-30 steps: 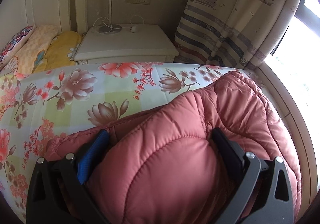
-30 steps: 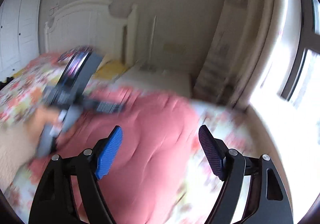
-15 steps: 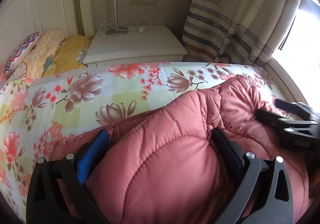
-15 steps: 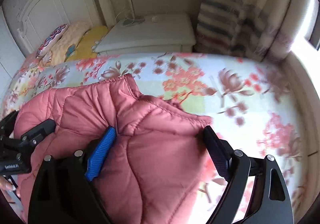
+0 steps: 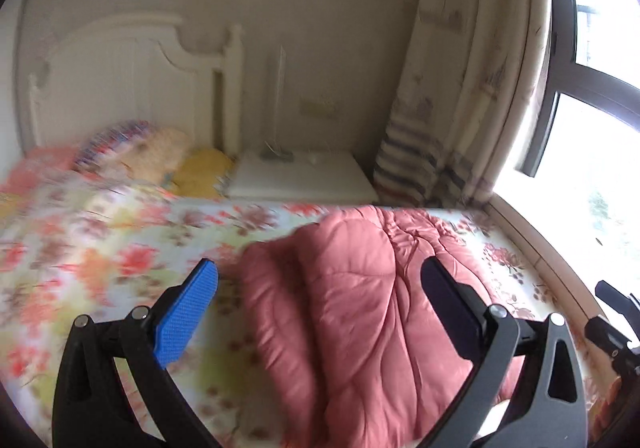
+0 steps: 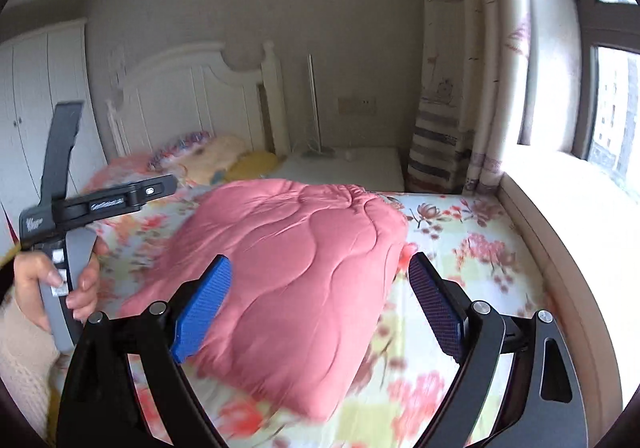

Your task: Fold large clothes

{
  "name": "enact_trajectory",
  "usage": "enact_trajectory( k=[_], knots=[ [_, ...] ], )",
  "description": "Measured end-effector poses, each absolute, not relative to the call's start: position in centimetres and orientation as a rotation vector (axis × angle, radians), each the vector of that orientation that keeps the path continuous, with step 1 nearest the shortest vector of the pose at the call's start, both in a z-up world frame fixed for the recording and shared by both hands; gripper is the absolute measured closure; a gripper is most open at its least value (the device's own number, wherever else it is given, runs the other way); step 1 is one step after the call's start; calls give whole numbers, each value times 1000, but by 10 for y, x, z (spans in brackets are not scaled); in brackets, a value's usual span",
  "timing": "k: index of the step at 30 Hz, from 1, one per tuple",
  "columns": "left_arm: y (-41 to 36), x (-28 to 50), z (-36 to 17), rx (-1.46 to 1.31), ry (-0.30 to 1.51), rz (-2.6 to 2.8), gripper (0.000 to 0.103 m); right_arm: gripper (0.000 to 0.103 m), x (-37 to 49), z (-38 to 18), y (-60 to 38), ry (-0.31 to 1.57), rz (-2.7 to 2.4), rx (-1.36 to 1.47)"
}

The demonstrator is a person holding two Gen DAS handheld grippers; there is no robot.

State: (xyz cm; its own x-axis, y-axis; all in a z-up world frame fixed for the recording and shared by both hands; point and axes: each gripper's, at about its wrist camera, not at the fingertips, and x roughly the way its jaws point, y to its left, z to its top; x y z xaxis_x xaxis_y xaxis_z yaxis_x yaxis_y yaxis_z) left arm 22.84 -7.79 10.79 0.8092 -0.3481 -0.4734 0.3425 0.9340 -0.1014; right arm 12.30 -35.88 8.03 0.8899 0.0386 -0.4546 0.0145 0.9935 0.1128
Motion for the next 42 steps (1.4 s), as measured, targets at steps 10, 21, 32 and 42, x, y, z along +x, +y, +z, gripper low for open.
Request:
enact_trajectory(
  k=[10, 21, 32, 42],
  knots=[
    [-36, 68, 221, 45, 151, -288, 2, 17, -8, 160, -328, 222, -57, 81],
    [-49, 37, 152, 78, 213, -235, 2, 17, -27, 132, -288, 222, -87, 11],
    [-42, 41, 100, 78, 284, -179, 2, 17, -8, 72, -276, 331, -118, 11],
    [-44, 38, 96, 89, 293, -190, 2, 17, -10, 68, -269, 333, -114, -12]
  ],
)
